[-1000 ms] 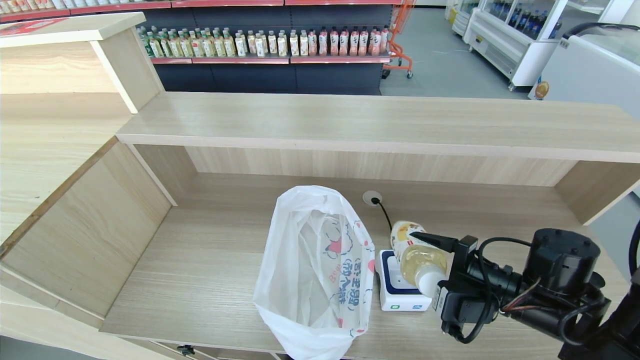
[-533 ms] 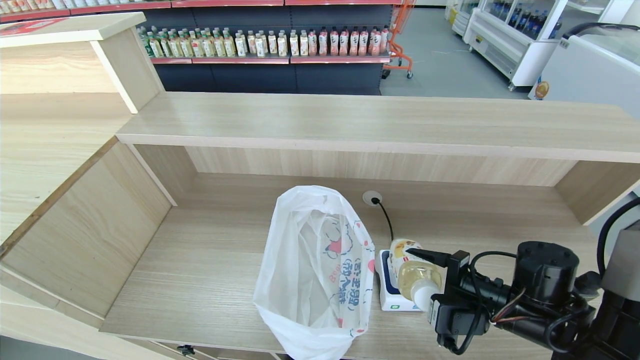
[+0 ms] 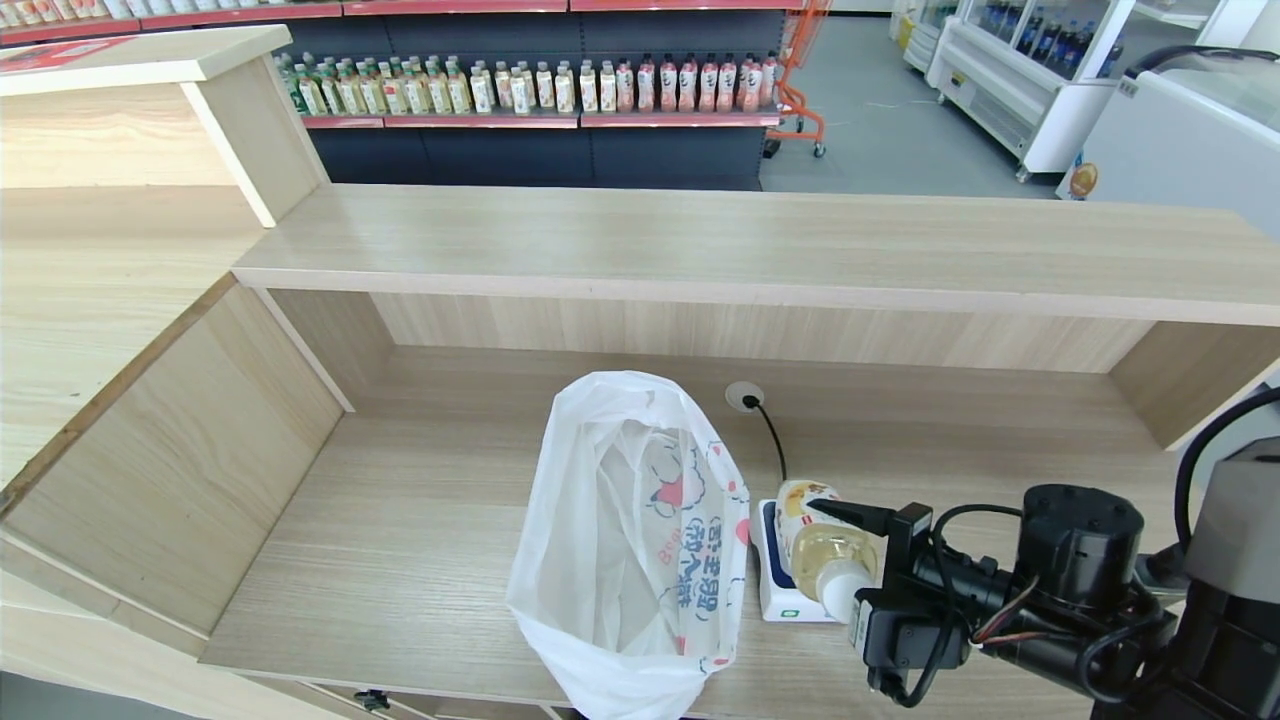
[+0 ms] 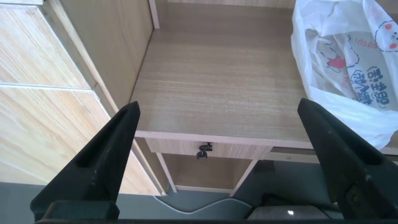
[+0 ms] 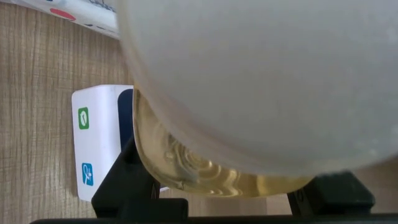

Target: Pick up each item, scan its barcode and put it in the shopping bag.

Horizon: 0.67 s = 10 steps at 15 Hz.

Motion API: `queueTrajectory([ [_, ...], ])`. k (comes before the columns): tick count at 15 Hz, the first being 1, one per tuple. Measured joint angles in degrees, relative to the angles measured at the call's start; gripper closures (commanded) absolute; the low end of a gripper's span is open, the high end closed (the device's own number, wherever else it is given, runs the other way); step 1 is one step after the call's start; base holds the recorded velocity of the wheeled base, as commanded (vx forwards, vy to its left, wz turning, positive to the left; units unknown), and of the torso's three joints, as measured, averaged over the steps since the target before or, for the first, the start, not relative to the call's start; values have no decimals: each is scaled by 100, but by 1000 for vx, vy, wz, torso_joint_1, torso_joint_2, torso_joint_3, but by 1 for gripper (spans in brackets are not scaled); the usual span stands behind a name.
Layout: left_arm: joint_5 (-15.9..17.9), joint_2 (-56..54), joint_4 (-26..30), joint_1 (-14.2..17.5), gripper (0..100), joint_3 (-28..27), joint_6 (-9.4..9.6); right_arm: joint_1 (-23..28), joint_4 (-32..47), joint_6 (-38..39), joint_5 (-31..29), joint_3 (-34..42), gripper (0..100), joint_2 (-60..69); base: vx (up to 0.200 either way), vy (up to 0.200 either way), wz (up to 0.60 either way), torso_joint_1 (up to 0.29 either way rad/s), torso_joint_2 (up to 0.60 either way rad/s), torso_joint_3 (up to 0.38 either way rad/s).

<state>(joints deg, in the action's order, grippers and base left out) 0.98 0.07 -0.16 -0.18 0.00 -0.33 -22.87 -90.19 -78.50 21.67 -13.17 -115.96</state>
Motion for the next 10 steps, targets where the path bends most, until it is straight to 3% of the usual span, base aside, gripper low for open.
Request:
queueTrajectory([
  [10, 0, 0, 0, 0, 0, 0, 0, 29, 13, -6, 29, 29, 100, -68, 0, 0, 0, 0, 0, 0],
])
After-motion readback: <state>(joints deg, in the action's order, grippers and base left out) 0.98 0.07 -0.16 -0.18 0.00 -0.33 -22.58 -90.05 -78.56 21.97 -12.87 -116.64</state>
